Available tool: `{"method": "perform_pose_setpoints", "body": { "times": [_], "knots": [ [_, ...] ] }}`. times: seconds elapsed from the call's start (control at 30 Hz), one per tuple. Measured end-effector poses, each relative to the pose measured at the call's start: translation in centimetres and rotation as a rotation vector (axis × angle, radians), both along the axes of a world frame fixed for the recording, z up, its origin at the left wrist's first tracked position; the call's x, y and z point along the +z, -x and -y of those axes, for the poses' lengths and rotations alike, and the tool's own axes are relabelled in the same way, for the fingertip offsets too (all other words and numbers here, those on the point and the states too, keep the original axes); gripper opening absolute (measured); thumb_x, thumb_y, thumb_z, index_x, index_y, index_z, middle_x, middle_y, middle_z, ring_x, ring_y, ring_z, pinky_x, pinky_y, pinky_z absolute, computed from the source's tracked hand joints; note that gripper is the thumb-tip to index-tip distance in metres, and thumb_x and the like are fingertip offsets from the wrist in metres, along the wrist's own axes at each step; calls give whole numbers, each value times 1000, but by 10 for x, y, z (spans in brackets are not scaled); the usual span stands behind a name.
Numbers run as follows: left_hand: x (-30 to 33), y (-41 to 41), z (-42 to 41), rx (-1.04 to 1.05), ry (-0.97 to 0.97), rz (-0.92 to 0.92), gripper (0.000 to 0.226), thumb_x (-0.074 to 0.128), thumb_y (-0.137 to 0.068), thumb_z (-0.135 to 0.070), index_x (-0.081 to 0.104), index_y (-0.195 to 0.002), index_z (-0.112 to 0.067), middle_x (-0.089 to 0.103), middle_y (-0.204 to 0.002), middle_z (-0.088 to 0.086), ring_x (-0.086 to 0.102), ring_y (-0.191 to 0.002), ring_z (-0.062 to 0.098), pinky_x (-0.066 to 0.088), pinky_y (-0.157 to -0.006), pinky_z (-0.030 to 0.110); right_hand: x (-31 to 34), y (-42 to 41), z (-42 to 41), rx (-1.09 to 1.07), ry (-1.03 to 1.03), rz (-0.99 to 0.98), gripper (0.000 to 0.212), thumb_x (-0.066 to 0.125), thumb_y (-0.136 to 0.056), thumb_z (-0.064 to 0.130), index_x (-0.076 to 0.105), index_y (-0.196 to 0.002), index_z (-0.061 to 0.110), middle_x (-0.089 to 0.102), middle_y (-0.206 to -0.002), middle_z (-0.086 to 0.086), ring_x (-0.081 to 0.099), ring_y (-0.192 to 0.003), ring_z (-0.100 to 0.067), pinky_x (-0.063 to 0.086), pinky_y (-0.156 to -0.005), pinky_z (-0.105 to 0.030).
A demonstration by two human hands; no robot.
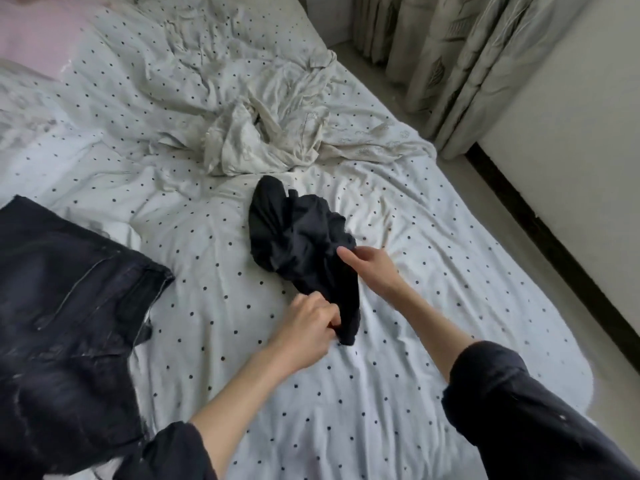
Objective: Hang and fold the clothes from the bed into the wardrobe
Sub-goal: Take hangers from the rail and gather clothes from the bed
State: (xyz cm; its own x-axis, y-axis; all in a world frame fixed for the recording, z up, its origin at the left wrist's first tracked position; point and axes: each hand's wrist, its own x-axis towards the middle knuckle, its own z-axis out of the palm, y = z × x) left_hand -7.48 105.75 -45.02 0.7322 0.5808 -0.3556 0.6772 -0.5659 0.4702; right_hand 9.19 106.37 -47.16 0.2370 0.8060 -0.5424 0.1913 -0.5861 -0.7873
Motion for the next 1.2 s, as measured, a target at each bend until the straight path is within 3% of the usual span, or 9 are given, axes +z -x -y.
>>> {"method": "perform_pose_setpoints", "body": {
  "times": [0.17,0.3,0.47,0.67,0.8,0.87,0.93,1.07,1.2],
  "knots": [
    [21,6,40,-151,175,-57,21,56,-91,-24,68,-108,-21,63,-113,-4,52,-109,13,35,-92,23,7,17,65,-27,145,-5,34,66,-85,17,40,-65,11,33,-57,1,32,-53,-13,26,-50,-24],
    [24,19,21,28,-81,127,30,54,-93,-20,60,-123,-21,61,-120,-4,51,-115,17,38,-96,28,21,9,121,-198,132,-166,10,63,-88,9,53,-89,6,50,-71,-4,51,-65,-15,44,-60,-24],
    [5,31,16,84,54,-115,86,61,-88,-40,6,-151,-19,22,-155,1,24,-140,20,29,-110,40,26,3,191,-357,32,-27,10,62,-88,8,58,-97,12,65,-87,-6,65,-78,-10,52,-70,-24],
    [-27,40,78,-303,-125,-296,27,48,-95,-26,51,-122,-23,59,-122,-4,54,-112,18,33,-95,32,-8,10,253,-111,400,234,21,66,-85,24,60,-74,7,62,-66,-2,60,-60,-13,44,-60,-27],
    [-28,48,109,-376,24,-539,25,44,-94,-17,62,-110,-21,63,-114,2,58,-106,24,44,-84,32,-27,20,280,98,673,232,31,60,-86,27,47,-61,15,56,-67,-5,53,-66,-22,39,-62,-30],
    [-24,43,113,-349,-25,-570,24,43,-96,-21,62,-111,-19,63,-113,4,60,-104,26,44,-80,32,-30,25,284,-49,591,325,17,56,-90,30,58,-93,14,61,-91,-8,58,-88,-26,39,-70,-31],
    [-20,30,114,-289,-142,-438,26,40,-99,-28,56,-117,-18,59,-116,3,58,-105,24,43,-78,32,-32,30,281,-168,480,393,44,53,-94,32,46,-132,13,57,-126,-7,54,-116,-25,44,-88,-34],
    [-19,1,121,-360,-310,-159,45,43,-98,-31,31,-140,-20,38,-138,3,37,-124,23,37,-94,32,-43,46,273,-34,385,375,44,49,-94,29,45,-137,21,56,-130,-3,52,-118,-24,45,-95,-41],
    [-43,-24,123,-590,-224,-189,66,45,-98,-23,5,-151,-23,-1,-159,4,4,-145,25,20,-113,39,-48,56,282,100,417,352,43,51,-94,29,47,-136,21,49,-130,-6,52,-114,-24,43,-94,-34]
  ]
}}
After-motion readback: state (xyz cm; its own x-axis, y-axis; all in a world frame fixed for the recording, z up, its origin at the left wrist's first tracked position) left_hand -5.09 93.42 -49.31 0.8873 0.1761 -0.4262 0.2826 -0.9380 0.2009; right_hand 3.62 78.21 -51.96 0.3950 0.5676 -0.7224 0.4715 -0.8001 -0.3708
